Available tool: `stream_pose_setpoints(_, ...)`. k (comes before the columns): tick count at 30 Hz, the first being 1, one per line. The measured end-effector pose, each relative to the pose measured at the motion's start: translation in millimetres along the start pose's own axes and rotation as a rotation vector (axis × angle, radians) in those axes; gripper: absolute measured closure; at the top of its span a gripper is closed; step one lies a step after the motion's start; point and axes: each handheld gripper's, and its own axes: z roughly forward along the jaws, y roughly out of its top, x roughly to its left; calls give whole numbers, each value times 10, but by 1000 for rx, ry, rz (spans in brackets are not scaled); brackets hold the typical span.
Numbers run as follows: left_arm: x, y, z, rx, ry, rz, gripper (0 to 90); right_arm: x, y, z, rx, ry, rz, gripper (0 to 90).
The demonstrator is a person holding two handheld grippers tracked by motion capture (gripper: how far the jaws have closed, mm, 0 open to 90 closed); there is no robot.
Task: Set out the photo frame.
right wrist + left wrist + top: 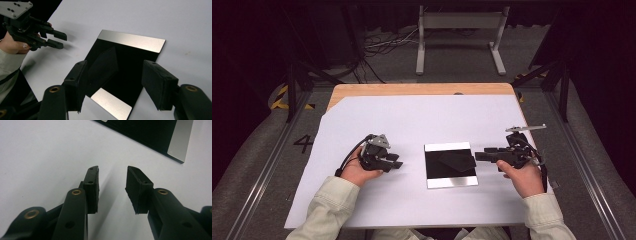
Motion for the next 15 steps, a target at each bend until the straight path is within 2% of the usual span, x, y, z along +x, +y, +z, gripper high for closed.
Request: stream_pose_setpoints(15,6,-52,-40,-2,8,-11,637,24,25,127,34,14,-2,369)
